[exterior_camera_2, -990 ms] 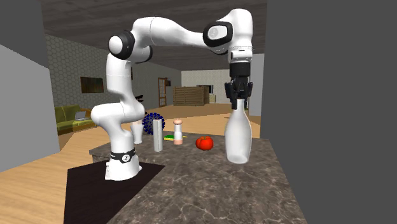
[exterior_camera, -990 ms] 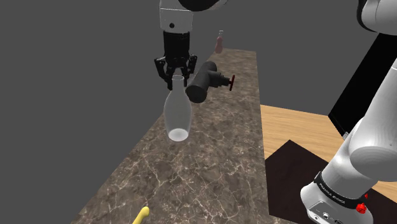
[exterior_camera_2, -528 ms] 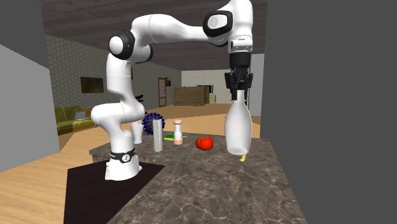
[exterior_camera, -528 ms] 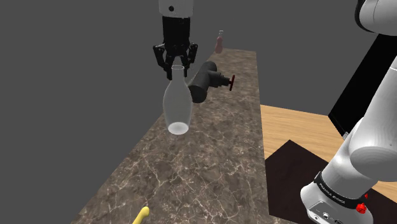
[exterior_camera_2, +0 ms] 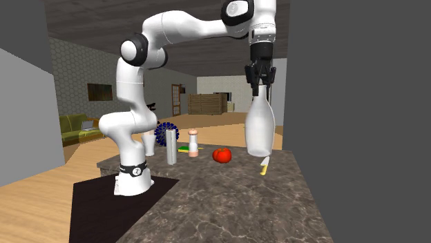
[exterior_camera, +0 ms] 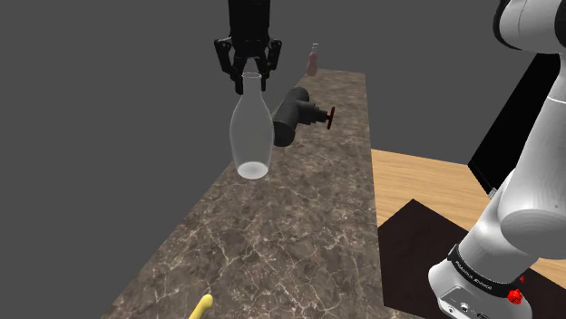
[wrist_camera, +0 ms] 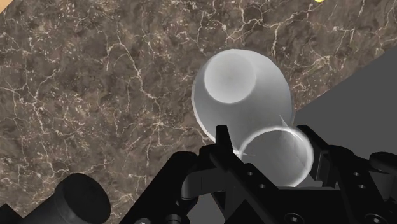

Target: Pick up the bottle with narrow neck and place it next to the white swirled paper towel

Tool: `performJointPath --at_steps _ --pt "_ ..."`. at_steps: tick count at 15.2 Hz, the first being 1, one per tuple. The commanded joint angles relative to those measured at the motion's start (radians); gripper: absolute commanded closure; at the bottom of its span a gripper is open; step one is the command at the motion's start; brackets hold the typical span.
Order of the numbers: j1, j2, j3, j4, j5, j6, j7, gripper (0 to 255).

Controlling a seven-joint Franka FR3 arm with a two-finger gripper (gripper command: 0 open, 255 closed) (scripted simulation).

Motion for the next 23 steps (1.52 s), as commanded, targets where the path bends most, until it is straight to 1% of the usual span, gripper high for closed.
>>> performJointPath --at_steps 1,9,15,17,19,23 --pt "0.005 0.008 0.002 0.037 -0.005 -0.030 0.004 255" --pt "0.041 0.082 0.010 0.246 -0.045 -0.173 0.023 255" --pt "0.096 0.170 0.014 0.454 -0.096 -0.301 0.040 255" --pt "0.048 0.049 0.023 0.292 -0.033 -0.249 0.042 255" --pt "0.017 -0.053 0.025 0.169 0.022 -0.216 0.039 255" --pt "-0.005 -0.234 0.013 -0.017 0.116 -0.185 0.030 255"
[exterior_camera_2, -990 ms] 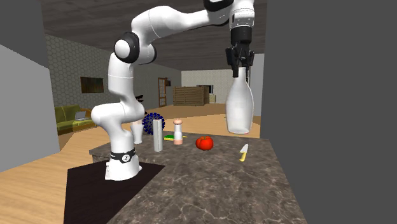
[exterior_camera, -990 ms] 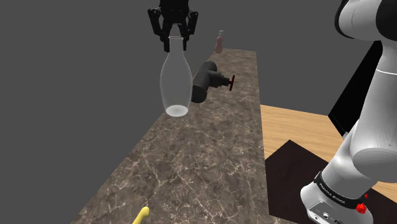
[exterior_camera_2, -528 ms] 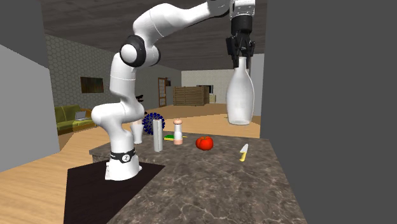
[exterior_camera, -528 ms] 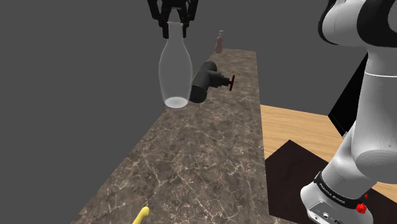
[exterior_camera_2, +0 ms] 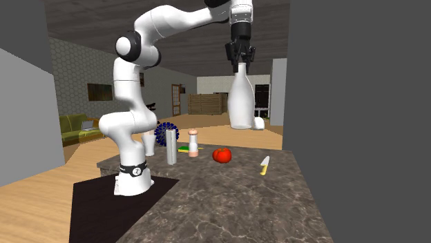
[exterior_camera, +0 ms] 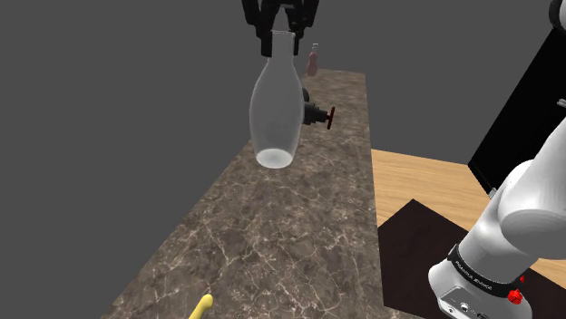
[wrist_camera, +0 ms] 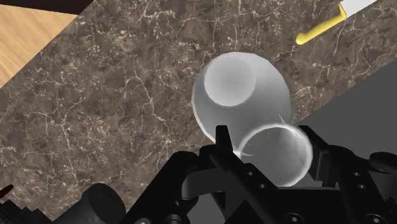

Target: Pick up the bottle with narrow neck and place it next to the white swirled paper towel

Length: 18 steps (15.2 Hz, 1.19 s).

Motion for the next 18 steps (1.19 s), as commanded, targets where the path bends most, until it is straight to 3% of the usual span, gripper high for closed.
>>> performJointPath --at_steps 1,9,18 --pt "-0.004 -0.080 -0.007 -0.078 0.042 0.009 -0.003 255" --pt "0.033 -0.368 -0.041 -0.305 0.175 -0.020 0.008 255" --pt "0.110 -0.623 -0.054 -0.438 0.287 -0.116 0.079 255"
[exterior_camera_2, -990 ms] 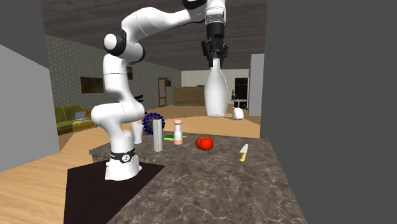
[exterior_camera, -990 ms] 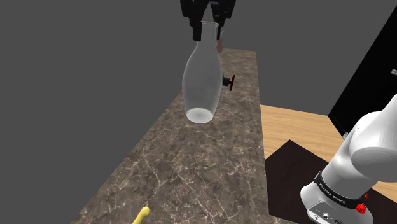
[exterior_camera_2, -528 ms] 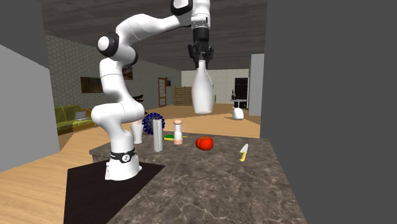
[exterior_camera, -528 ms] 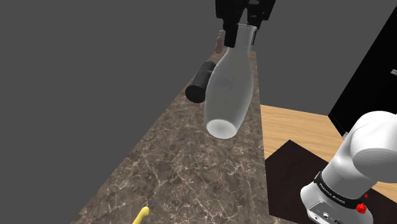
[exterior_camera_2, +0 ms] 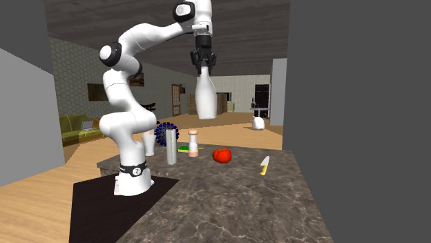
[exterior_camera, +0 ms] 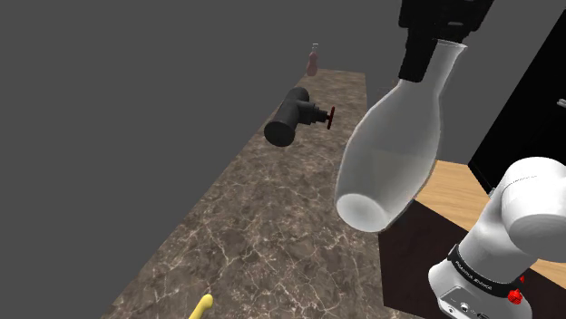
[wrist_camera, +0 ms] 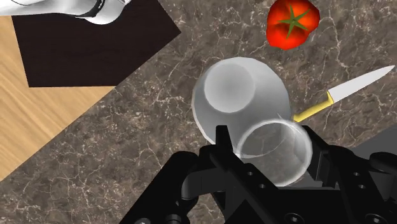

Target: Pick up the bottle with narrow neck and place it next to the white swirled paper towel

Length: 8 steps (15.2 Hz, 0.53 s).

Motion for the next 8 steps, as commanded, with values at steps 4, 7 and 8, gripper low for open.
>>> performJointPath --at_steps 4,7,8 --pt "0.046 -0.124 0.004 -0.042 0.062 -0.067 0.062 255" --pt "0.071 -0.186 0.012 -0.048 0.099 -0.111 0.108 255" --pt "0.079 -0.205 0.015 -0.048 0.112 -0.126 0.124 255"
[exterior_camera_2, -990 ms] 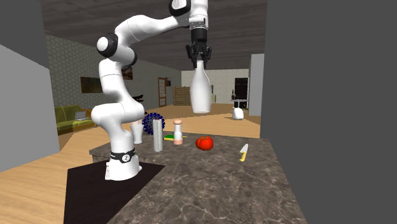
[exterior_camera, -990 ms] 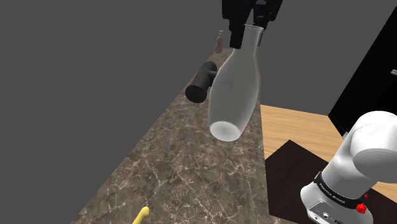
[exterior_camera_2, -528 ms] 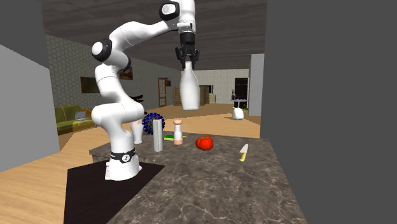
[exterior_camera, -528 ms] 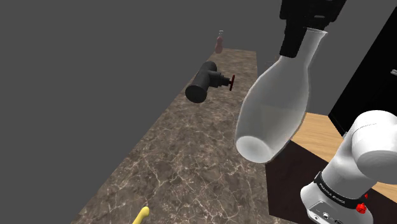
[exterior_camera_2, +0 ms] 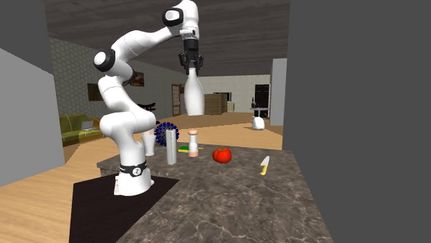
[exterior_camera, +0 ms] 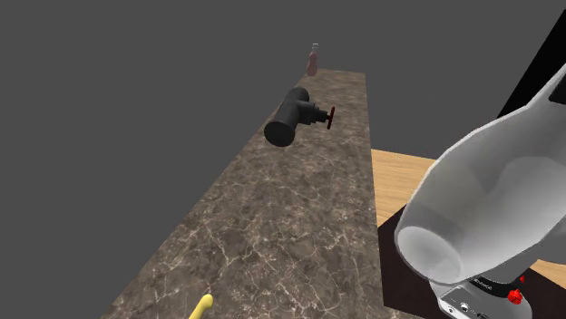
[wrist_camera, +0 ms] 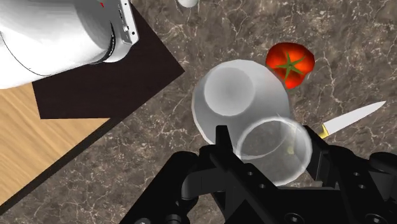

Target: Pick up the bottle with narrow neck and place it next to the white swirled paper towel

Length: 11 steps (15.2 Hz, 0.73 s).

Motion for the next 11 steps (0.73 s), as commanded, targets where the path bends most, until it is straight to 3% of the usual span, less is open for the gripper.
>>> performJointPath --at_steps 1,11 --pt "0.017 -0.044 0.005 -0.012 0.027 -0.024 0.030 255" --pt "0.078 -0.180 0.058 0.061 0.181 -0.173 0.239 255"
